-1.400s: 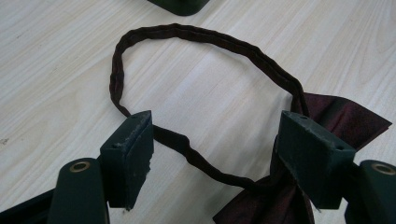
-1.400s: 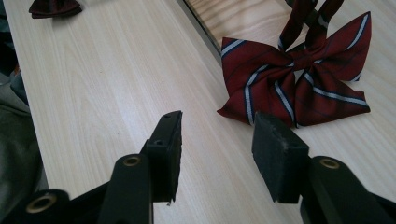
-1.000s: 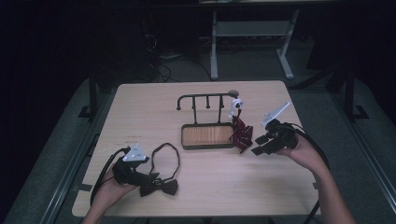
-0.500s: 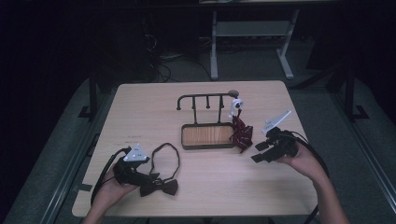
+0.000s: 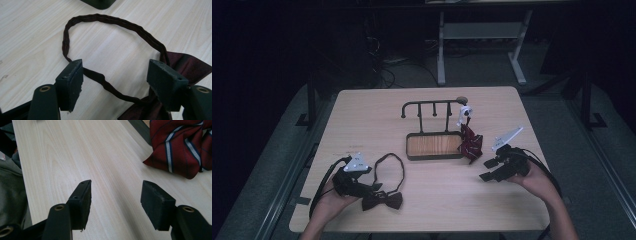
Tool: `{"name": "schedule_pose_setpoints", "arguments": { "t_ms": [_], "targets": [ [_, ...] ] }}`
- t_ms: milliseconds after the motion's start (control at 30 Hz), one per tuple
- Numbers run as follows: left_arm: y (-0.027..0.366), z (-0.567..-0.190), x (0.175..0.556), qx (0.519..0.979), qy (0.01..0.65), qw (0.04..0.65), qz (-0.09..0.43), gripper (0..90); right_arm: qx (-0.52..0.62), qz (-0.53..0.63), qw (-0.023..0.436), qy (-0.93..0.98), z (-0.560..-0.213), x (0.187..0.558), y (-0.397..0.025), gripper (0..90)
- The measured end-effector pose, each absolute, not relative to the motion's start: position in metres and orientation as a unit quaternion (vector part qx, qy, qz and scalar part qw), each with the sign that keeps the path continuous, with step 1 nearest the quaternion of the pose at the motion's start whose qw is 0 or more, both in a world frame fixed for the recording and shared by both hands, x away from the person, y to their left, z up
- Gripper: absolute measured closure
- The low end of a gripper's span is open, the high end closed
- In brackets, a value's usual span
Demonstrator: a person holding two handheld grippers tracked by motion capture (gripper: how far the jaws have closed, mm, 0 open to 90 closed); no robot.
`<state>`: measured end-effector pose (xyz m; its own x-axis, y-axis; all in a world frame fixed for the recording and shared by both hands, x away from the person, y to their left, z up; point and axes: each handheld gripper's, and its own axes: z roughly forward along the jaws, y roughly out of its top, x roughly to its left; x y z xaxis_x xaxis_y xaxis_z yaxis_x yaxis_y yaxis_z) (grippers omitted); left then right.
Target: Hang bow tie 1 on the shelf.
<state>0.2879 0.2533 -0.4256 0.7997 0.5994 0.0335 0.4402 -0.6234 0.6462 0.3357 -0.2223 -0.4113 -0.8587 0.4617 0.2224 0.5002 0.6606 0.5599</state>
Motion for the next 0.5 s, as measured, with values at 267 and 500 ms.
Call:
{"name": "schedule_pose_setpoints", "arguments": {
  "t_ms": [267, 500],
  "targets": [
    [0.255, -0.423, 0.294, 0.893, 0.296, 0.317, 0.123, 34.3, -0.269, -0.321, 0.025, -0.908, -0.414, 0.332, -0.23, 41.5],
    [0.251, -0.417, 0.3, 0.899, 0.298, 0.294, 0.13, 43.0, -0.281, -0.323, 0.028, -0.903, -0.422, 0.325, -0.236, 40.6]
  ]
}}
